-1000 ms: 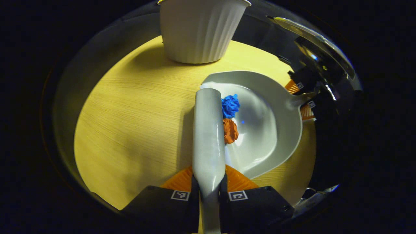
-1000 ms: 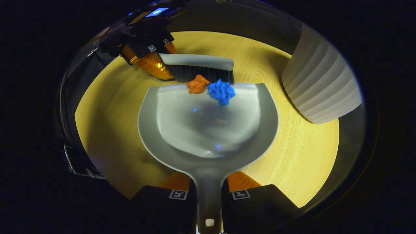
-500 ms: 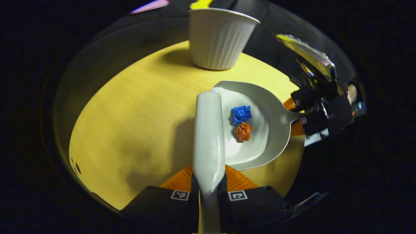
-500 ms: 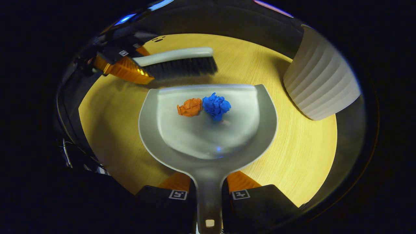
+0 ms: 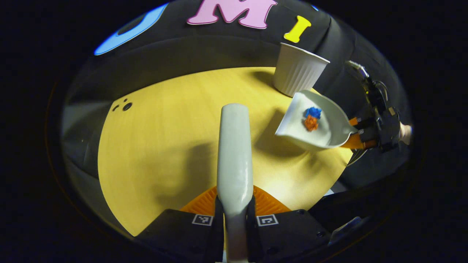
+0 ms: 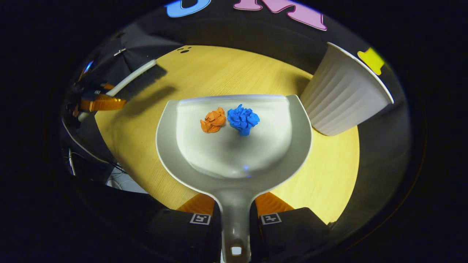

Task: Pick up the small broom and dustpan from the desktop, sweep the trash into the dustpan with the broom, and then empty the trash into the garbage bin.

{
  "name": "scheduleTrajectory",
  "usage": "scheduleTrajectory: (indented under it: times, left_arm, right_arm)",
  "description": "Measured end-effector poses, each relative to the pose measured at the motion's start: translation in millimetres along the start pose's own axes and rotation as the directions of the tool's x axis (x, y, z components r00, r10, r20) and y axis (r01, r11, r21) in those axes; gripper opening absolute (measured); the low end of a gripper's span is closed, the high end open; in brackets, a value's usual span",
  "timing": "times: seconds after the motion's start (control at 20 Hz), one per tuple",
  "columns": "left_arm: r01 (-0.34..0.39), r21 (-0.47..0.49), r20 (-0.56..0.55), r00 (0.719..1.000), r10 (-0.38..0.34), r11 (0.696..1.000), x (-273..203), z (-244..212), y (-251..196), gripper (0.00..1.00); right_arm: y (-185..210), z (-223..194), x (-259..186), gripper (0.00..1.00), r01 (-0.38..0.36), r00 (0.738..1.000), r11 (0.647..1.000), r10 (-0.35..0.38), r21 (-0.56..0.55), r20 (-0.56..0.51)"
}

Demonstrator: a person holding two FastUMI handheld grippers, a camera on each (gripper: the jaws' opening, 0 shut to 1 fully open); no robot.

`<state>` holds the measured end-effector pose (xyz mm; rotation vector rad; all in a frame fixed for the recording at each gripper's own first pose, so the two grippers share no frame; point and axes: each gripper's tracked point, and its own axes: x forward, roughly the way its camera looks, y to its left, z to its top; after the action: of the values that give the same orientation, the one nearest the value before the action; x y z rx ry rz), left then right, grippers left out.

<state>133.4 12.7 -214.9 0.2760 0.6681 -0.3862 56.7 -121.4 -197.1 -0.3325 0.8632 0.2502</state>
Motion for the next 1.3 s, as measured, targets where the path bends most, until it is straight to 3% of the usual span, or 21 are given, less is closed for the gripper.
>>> scheduleTrajectory:
  times: [0.25,0.4,0.8,0.85,0.9,1.3]
  left_arm:
    - [-0.003,-0.085,-0.011,1.000,0.002,0.996,28.7,-71.0,-14.8,0.29]
    - [-0.007,-0.097,-0.019,1.000,0.005,0.995,14.3,-95.5,-15.6,0.27]
    - [-0.062,-0.220,-0.008,0.998,0.062,0.973,1.0,-69.6,-4.9,0.29]
    - [-0.062,-0.239,0.001,0.998,0.064,0.969,-0.7,-63.4,-3.4,0.29]
    - [-0.063,-0.255,0.008,0.998,0.067,0.965,-0.5,-57.3,-2.8,0.29]
    - [-0.105,-0.306,0.016,0.993,0.115,0.946,-10.1,-32.3,8.9,0.27]
  right_arm:
    - [-19.5,0.8,-56.3,0.35,0.040,0.999,0.999,-0.041,0.031,0.012]
    - [-32.0,11.8,-86.1,0.38,0.027,0.999,0.998,-0.028,0.059,0.016]
    - [-88.7,56.3,-159.3,0.35,-0.009,0.997,0.987,-0.003,0.160,0.075]
    - [-102.7,64.8,-164.7,0.38,0.001,0.997,0.987,-0.014,0.159,0.081]
    - [-117.1,71.7,-169.1,0.34,0.018,0.996,0.987,-0.032,0.157,0.088]
    - [-234.0,132.4,-166.3,0.34,0.174,0.970,0.968,-0.200,0.182,0.136]
